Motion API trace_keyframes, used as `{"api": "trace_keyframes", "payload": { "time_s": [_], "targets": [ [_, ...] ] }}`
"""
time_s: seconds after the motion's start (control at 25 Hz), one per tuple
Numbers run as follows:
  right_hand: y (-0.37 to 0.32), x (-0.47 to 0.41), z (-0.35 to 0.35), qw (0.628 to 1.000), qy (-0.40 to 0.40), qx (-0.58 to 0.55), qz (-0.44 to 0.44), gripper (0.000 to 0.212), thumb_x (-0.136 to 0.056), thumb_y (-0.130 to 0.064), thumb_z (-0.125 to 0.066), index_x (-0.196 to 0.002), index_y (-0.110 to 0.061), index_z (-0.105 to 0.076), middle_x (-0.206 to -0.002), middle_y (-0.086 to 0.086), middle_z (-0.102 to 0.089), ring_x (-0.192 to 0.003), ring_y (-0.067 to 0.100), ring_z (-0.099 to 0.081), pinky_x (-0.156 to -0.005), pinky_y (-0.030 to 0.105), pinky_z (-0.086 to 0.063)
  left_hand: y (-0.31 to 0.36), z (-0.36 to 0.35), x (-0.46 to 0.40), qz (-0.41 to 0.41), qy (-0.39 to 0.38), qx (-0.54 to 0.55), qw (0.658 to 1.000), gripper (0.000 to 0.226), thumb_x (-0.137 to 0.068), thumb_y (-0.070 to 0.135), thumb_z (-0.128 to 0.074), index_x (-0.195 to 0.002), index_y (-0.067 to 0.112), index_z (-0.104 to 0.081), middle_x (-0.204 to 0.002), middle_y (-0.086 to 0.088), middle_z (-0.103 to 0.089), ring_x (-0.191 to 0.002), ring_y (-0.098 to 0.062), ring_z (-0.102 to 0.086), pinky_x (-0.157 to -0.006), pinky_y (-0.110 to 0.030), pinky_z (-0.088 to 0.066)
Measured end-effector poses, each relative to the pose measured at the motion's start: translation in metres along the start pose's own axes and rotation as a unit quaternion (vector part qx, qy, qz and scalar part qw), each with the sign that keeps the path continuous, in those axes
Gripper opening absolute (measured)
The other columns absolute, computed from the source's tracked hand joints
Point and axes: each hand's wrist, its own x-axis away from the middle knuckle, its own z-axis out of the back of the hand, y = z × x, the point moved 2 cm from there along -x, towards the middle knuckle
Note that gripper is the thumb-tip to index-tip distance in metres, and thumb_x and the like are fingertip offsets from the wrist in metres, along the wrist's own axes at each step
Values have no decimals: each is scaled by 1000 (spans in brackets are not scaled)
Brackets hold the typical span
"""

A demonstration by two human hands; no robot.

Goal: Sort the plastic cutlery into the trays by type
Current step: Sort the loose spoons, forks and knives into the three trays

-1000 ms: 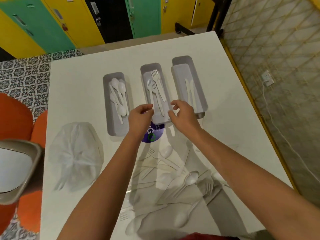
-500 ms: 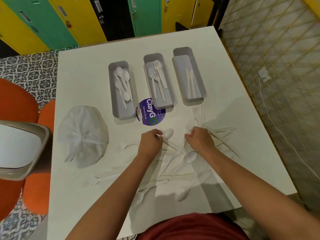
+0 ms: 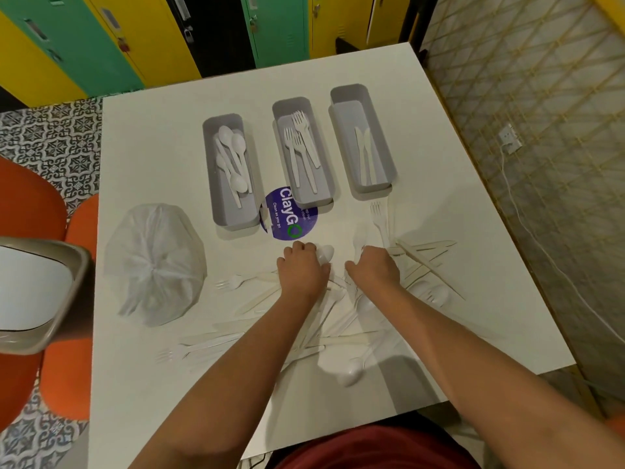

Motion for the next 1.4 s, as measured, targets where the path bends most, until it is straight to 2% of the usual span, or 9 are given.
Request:
{"api": "trace_keyframes", "payload": {
  "time_s": [0.24, 0.48, 0.72, 0.88, 0.96, 1.08, 1.2, 1.32, 1.4],
  "targets": [
    [9, -5, -1, 995, -8, -93, -21, 30, -86, -17, -54, -60, -13, -39, -60, 0, -43, -56, 17, -46, -45, 22, -27, 9, 3, -7, 13, -4, 13, 1000, 28, -93, 29, -52, -116, 13, -55, -111, -7, -62, -104, -24, -56, -94, -34, -38],
    [18, 0, 0, 988, -4, -155, 4, 31, -87, -6, -45, -59, -12, -34, -61, 1, -39, -62, 19, -43, -50, 23, -27, 4, 22, 7, 11, 44, 92, 995, 12, -95, 17, -47, -102, 14, -56, -93, -4, -67, -90, -24, -60, -97, -33, -31],
    [7, 13, 3, 968, 0, -239, 74, 36, -94, -7, -43, -62, -14, -31, -61, 0, -33, -57, 14, -32, -54, 26, -28, -2, 38, 18, 6, 62, 261, 963, 9, -89, 17, -60, -94, 11, -57, -93, -7, -66, -87, -23, -61, -81, -36, -50],
    [-8, 17, 7, 952, -21, -293, 89, 20, -97, -9, -38, -89, -2, -55, -77, 6, -49, -68, 19, -45, -54, 25, -36, -2, 54, 20, 11, 88, 382, 920, 12, -89, 23, -62, -90, 14, -55, -88, 2, -60, -81, -9, -55, -69, -15, -45],
    [-16, 18, 9, 945, -23, -316, 86, 19, -98, -11, -37, -98, -7, -56, -84, 7, -51, -73, 22, -48, -58, 30, -41, -5, 63, 16, 34, 94, 453, 886, 12, -88, 23, -63, -83, 17, -54, -80, 4, -58, -76, -10, -55, -71, -17, -46],
    [-27, 20, 17, 935, -7, -341, 102, 17, -99, -17, -39, -97, -15, -55, -83, 2, -51, -72, 19, -52, -61, 31, -47, -10, 71, 5, 103, 76, 588, 799, 7, -91, 14, -56, -89, 20, -53, -90, -5, -62, -86, -22, -62, -82, -34, -50],
    [-38, 22, 26, 926, -18, -360, 112, 15, -98, -22, -43, -97, -14, -55, -78, 0, -52, -61, 16, -54, -46, 22, -46, -22, 82, -8, 176, 69, 679, 709, 16, -96, 12, -43, -111, 16, -49, -97, -5, -59, -75, -15, -61, -72, -29, -51],
    [-50, 15, 36, 937, -22, -326, 126, 15, -98, -20, -45, -92, -11, -54, -74, -1, -52, -55, 17, -54, -34, 16, -40, -34, 95, -19, 225, 40, 693, 684, 30, -96, 8, -40, -125, 9, -49, -89, -8, -55, -65, -10, -52, -54, -21, -47],
    [-59, 8, 40, 940, -32, -317, 118, 10, -98, -15, -43, -95, -11, -52, -72, -1, -49, -55, 15, -50, -36, 18, -44, -41, 100, -25, 241, 23, 685, 687, 26, -94, -3, -39, -114, 7, -53, -74, -7, -53, -61, -11, -48, -52, -21, -42]
  ]
}}
